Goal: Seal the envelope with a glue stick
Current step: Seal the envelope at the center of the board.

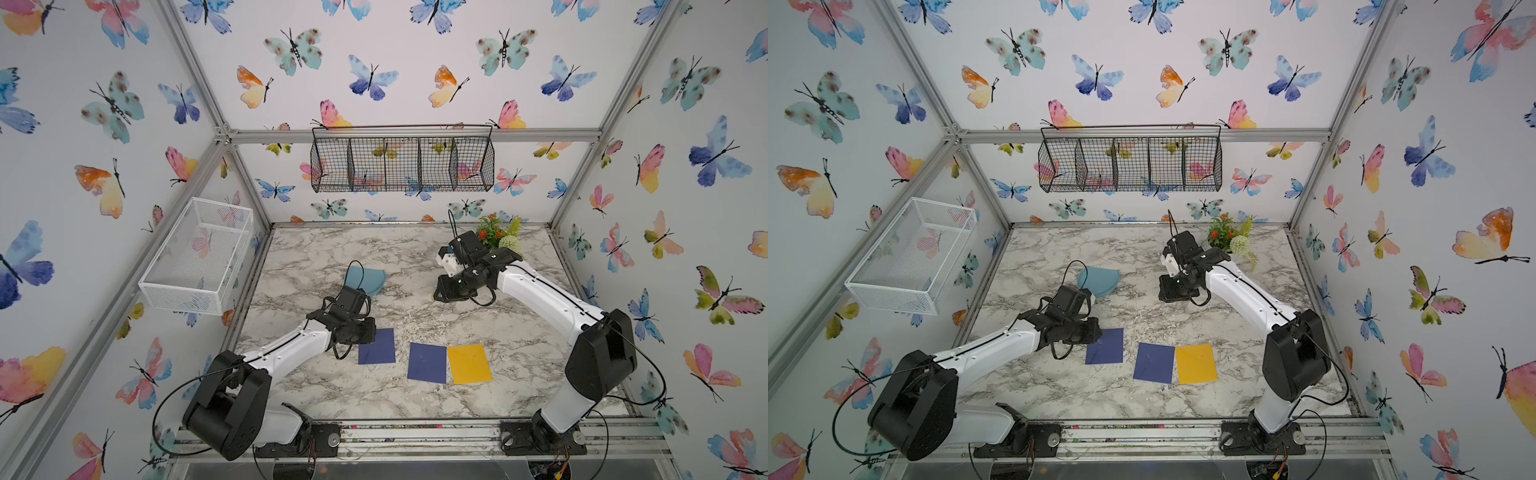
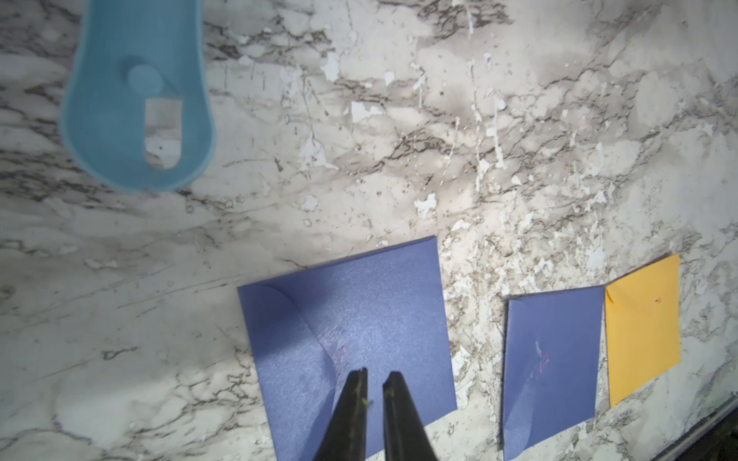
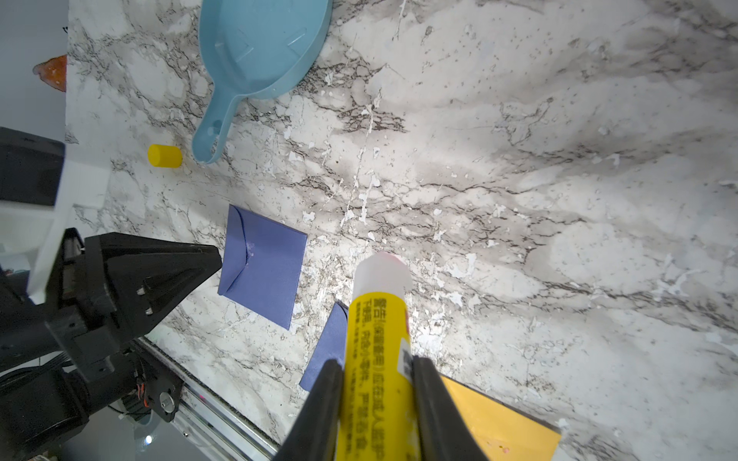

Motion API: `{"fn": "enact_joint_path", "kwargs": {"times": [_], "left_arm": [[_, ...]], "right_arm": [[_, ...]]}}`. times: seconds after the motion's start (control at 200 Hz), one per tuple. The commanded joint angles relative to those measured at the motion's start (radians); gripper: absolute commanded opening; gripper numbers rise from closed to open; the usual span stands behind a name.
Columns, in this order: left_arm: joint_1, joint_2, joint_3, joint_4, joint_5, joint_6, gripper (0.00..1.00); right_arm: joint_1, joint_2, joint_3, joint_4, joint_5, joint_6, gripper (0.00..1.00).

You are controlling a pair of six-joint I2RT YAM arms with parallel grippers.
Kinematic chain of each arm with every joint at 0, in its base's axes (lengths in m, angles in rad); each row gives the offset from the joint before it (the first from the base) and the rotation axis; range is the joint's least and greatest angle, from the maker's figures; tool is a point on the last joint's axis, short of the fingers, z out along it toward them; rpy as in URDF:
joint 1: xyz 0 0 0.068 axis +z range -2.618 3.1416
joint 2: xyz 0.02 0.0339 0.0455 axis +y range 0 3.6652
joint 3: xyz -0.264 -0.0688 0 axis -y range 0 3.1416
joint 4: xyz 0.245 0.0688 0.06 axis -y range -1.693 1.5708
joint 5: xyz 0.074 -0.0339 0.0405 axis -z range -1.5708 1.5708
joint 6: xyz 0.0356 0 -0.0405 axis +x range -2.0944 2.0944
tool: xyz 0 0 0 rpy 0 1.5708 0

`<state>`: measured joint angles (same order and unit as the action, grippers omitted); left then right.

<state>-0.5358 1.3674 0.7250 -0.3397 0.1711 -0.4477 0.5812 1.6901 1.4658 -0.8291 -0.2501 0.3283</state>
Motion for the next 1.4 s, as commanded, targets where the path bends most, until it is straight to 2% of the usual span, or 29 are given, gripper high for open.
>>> {"fn": "enact_joint_path", "kwargs": {"times": [0.0, 0.385, 0.876, 1.396], "left_arm": [[-0.028, 0.036, -0.007, -0.049, -0.068, 0.027, 0.12], [-0.125, 0.134, 0.046, -0.124, -0.233, 0.031, 0.08], [-0.130, 0.132, 0.038, -0.135, -0.252, 0.033, 0.07], [-0.205, 0.248, 0.019, -0.147, -0.298, 0.000, 0.14]], "right_arm": [[-0.006, -0.009, 0.002, -0.013, -0.012, -0.006, 0.02], [-0.006, -0.006, 0.004, -0.022, -0.005, -0.009, 0.02], [-0.006, -0.005, 0.002, -0.027, -0.009, -0.010, 0.02], [-0.006, -0.013, -0.002, -0.041, -0.004, -0.011, 0.02]]}}
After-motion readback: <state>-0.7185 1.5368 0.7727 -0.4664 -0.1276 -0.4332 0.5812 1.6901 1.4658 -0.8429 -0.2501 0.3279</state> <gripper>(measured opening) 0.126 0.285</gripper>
